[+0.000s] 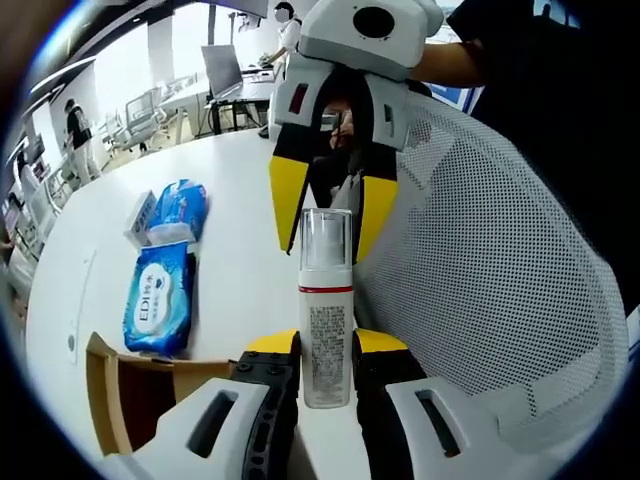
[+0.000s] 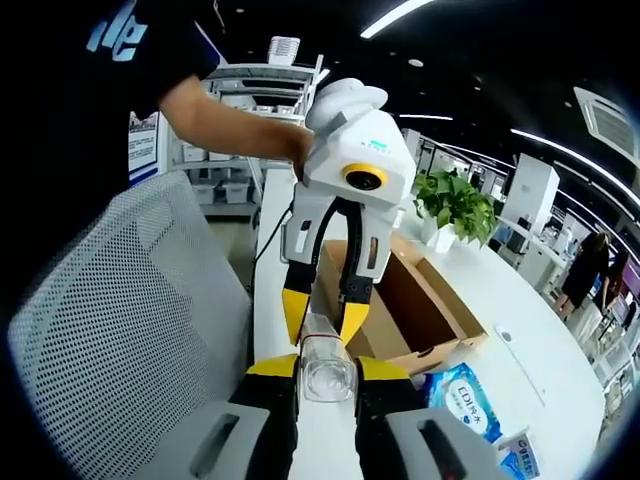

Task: Operate the shoe box by opening the lid, removing the specified soft item, and placing it in the target area until the item is outside and the box remains undamaged.

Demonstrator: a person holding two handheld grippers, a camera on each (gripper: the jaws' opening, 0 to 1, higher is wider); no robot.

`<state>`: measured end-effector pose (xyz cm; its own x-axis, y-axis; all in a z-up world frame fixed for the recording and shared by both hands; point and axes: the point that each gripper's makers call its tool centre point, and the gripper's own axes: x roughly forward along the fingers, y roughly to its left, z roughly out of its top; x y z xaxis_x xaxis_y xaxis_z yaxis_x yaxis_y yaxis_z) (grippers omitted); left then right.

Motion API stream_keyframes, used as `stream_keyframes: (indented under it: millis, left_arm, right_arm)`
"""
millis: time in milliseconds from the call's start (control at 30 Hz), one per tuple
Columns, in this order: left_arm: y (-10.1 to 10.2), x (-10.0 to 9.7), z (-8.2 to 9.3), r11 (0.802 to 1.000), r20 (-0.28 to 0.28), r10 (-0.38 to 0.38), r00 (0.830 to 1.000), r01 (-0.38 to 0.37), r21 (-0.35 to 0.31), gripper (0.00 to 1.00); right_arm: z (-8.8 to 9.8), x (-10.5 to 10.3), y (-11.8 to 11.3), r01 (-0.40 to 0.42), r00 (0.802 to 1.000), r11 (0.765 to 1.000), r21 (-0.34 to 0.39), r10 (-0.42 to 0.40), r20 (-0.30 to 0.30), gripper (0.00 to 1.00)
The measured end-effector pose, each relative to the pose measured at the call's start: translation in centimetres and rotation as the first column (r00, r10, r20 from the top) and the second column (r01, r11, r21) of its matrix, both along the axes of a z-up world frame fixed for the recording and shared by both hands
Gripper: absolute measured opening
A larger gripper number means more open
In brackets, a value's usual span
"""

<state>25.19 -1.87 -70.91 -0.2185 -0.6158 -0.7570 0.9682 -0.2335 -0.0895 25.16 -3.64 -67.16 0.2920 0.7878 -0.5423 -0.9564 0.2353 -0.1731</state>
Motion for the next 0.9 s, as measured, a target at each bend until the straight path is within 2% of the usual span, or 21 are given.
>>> stream_keyframes:
  millis: [133, 500, 667, 900]
  left_arm:
    - [-0.1, 0.2, -0.1, 1.0, 0.03, -0.021, 0.999, 0.022, -0.012, 0.19]
    - [-0.8, 0.5, -0.1, 0.999, 0.038, -0.009, 0.999, 0.011, -0.053, 0.2]
    - [-1.0, 1.1, 0.0, 0.997, 0.034, 0.029, 0.999, -0.026, -0.066, 0.21]
    - [-0.1, 2.4, 0.4, 0.994, 0.062, 0.081, 0.995, -0.075, -0.083, 0.3]
  right_arm:
    - [-0.1, -0.1, -0.1, -0.003, 1.0, 1.0, -0.007, 0.003, -0.003, 0.15]
    - [0.1, 0.1, -0.6, -0.008, 1.0, 0.999, -0.031, 0.008, 0.007, 0.14]
    - [0.2, 0.5, -0.7, -0.012, 1.0, 0.999, -0.043, 0.012, 0.013, 0.14]
    - [-0.1, 0.7, -0.8, -0.027, 0.999, 0.997, -0.073, 0.028, 0.015, 0.14]
